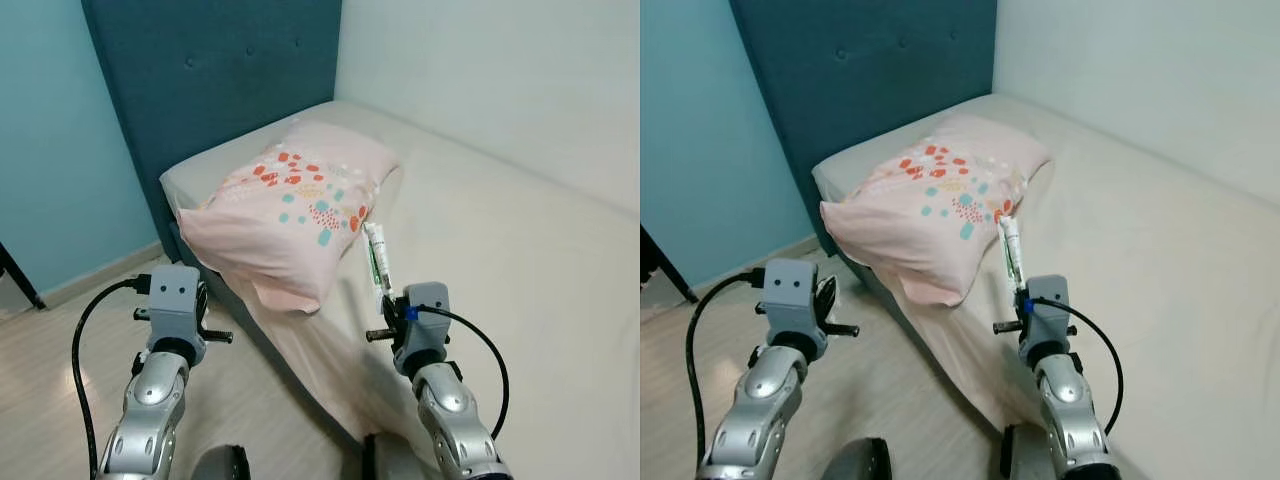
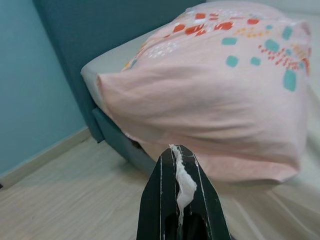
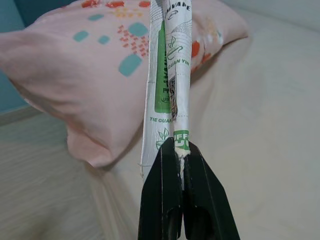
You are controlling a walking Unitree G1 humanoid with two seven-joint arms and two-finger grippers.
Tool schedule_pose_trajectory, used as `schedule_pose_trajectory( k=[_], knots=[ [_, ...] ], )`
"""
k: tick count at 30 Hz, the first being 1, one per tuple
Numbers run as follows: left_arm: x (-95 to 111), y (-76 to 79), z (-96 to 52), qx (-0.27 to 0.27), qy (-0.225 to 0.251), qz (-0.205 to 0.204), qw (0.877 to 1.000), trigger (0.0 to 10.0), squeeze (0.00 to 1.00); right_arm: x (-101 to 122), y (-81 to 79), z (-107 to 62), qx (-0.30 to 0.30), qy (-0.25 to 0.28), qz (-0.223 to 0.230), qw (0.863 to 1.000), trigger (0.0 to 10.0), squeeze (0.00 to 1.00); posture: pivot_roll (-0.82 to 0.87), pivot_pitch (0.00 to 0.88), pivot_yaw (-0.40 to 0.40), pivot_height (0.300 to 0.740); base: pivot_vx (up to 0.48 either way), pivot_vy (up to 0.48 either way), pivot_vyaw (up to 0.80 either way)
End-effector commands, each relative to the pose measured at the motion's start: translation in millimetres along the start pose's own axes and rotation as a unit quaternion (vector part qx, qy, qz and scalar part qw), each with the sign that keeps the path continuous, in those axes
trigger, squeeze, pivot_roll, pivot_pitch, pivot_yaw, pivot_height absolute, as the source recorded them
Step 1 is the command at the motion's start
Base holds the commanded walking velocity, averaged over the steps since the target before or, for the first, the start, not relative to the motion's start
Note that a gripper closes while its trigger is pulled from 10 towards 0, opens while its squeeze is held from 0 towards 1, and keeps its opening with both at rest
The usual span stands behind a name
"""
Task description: Clean up the room
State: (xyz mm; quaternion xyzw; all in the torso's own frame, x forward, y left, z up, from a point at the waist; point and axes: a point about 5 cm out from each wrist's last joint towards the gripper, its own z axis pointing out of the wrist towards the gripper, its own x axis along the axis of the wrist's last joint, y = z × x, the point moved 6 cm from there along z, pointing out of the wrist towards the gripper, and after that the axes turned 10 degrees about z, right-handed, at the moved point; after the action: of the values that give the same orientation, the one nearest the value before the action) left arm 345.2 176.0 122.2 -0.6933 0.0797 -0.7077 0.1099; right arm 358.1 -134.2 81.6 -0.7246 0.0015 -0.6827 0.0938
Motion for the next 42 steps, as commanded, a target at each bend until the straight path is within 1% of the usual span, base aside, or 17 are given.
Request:
schedule_pose_trajectory(
  k=[1,4,6,15,26,34,36,38,42],
  knots=[
    [-1,2.5,-1.8,-0.009,0.001,0.01,1.0,10.0,0.0,-2,-0.1,-2.0,-0.003,-0.008,-0.001,1.0,10.0,0.0,0.06,0.082,-0.076,0.64,0.0,0.0,0.0],
    [-1,9.9,-4.8,-0.022,0.003,0.008,1.0,10.0,0.0,-3,0.4,-5.3,-0.004,-0.011,-0.005,1.0,10.0,0.0,0.06,0.086,-0.077,0.655,0.0,0.0,0.0],
    [0,11.9,-4.3,-0.023,0.003,0.005,1.0,10.0,0.0,-3,0.9,-6.4,-0.004,-0.011,-0.006,1.0,10.0,0.0,0.06,0.085,-0.076,0.665,0.0,0.0,0.0],
    [0,14.3,-3.1,-0.028,0.007,0.012,1.0,10.0,0.0,-3,5.3,-7.4,-0.014,-0.014,-0.005,1.0,10.0,0.0,0.05,0.068,-0.077,0.69,0.0,0.0,0.0],
    [-2,15.8,-1.9,-0.028,0.006,0.012,1.0,10.0,0.0,-1,5.0,-6.0,-0.017,-0.017,-0.004,1.0,10.0,0.0,0.05,0.038,-0.081,0.74,0.0,0.0,0.0],
    [-3,12.6,-2.3,-0.022,0.006,0.011,1.0,10.0,0.0,-2,5.3,-5.0,-0.016,-0.019,-0.001,1.0,10.0,0.0,0.06,0.037,-0.083,0.74,0.0,0.0,0.0],
    [-1,11.6,-3.0,-0.022,0.009,0.011,1.0,10.0,0.0,-1,1.9,-4.6,-0.011,-0.012,0.01,1.0,10.0,0.0,0.07,0.038,-0.078,0.74,0.0,0.0,0.0],
    [-1,10.3,-3.3,-0.019,0.008,0.001,1.0,10.0,0.0,3,-1.7,-3.9,-0.008,0.002,0.024,1.0,10.0,0.0,0.07,0.04,-0.073,0.74,0.0,0.0,0.0],
    [-1,10.8,-3.9,-0.021,0.01,-0.002,1.0,10.0,0.0,0,-3.2,-2.7,-0.014,-0.006,0.01,1.0,10.0,0.0,0.07,0.041,-0.068,0.74,0.0,0.0,0.0]
  ],
)
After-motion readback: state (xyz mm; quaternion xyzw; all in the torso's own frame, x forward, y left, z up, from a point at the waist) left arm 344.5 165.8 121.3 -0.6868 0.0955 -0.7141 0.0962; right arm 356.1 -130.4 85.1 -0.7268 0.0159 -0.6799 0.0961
